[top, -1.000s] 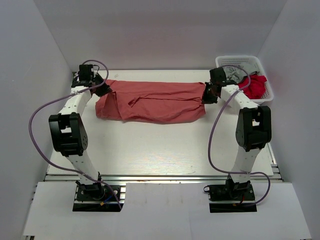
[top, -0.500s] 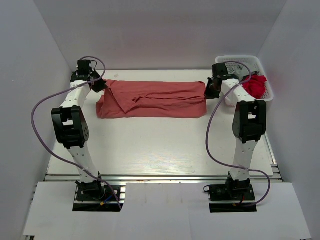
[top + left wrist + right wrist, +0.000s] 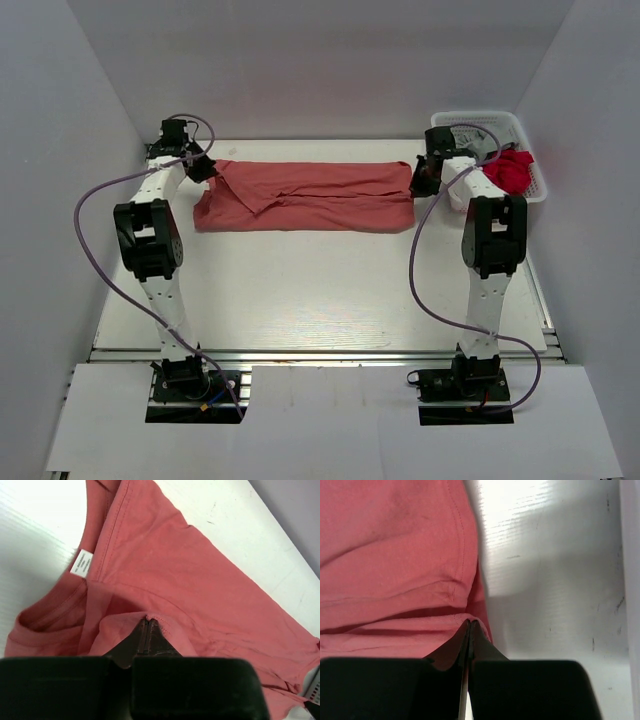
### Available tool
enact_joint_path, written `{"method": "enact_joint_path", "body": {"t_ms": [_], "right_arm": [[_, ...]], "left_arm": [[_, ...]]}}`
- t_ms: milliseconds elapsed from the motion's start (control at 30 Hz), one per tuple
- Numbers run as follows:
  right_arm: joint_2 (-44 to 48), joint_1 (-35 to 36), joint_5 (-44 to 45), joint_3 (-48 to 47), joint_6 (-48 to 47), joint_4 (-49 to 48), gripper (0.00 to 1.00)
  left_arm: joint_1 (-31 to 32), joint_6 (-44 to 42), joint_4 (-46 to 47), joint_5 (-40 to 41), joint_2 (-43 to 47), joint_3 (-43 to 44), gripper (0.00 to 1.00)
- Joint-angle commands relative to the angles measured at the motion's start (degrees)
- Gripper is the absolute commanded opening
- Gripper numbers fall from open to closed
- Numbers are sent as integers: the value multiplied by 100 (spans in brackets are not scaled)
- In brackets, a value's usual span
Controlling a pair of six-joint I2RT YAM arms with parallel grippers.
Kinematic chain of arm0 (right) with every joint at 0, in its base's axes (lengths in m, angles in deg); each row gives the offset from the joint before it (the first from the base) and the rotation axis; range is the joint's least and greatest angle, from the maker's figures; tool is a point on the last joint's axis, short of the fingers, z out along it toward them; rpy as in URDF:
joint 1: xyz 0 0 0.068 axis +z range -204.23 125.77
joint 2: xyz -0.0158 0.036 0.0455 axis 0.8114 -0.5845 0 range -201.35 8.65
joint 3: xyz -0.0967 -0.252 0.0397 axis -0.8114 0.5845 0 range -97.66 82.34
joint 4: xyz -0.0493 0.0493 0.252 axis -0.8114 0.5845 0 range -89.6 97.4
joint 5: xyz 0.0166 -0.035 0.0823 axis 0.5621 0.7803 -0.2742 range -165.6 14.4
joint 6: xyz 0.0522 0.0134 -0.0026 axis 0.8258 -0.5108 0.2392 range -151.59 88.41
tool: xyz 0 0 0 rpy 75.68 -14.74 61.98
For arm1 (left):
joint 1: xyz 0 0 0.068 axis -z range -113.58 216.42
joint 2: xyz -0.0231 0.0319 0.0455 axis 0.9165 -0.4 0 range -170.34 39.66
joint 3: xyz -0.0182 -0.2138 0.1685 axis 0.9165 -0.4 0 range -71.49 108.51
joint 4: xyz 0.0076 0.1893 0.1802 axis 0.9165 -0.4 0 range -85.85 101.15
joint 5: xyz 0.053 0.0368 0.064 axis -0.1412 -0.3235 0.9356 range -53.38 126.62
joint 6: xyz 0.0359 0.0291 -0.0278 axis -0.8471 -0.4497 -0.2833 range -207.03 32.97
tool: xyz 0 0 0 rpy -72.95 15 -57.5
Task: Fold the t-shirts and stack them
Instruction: Fold the other side of the tshirt into a rectangle
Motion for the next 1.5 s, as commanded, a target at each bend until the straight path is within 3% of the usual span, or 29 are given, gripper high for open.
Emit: {"method": "enact_joint_path", "body": {"t_ms": [0,67,167,200,267,300,367,533,700,867,1000,1200,1300,1467], "right_arm": [[-115,-70,47,-194,-130,-346,0],[-220,-79,99,-254,-288,-583,0],[-352,-88,178,-457,-384,-618,33],[-335,-88,152,-475,-437,-706,55],[-256,-70,-31,-545,-586,-724,65],[-221,-61,-102,-510,-735,-733,71],[16,-52,-208,-449,-824,-855,88],[647,35,-814,26,-894,-1075,90],[1106,263,-1034,816,-938,-1312,90],[1256,475,-1420,1432,-895,-1576,90],[1081,607,-1667,1626,-789,-1752,90],[668,616,-1851,1652,-649,-1752,90],[571,598,-1765,1670,-622,-1735,90],[413,580,-1667,1652,-543,-1665,90]], "left_arm": [[-37,-33,555,-49,-9,146,0],[-37,-33,934,-206,-62,22,0],[-37,-103,1174,-391,-430,311,11],[-37,-155,921,-444,-527,651,29],[-37,-234,674,-444,-677,900,54],[-37,-235,586,-270,-677,979,82],[-37,-235,479,-111,-616,980,100],[-90,-463,163,259,-151,822,100],[112,-901,163,197,508,-65,100],[445,-1701,470,-576,1158,-1136,100],[1270,-2624,243,-103,1361,-1367,100],[1843,-3618,-196,873,1415,-1701,100],[1914,-3829,-250,953,1310,-1701,88],[2046,-3830,-329,1383,1134,-1648,78]]}}
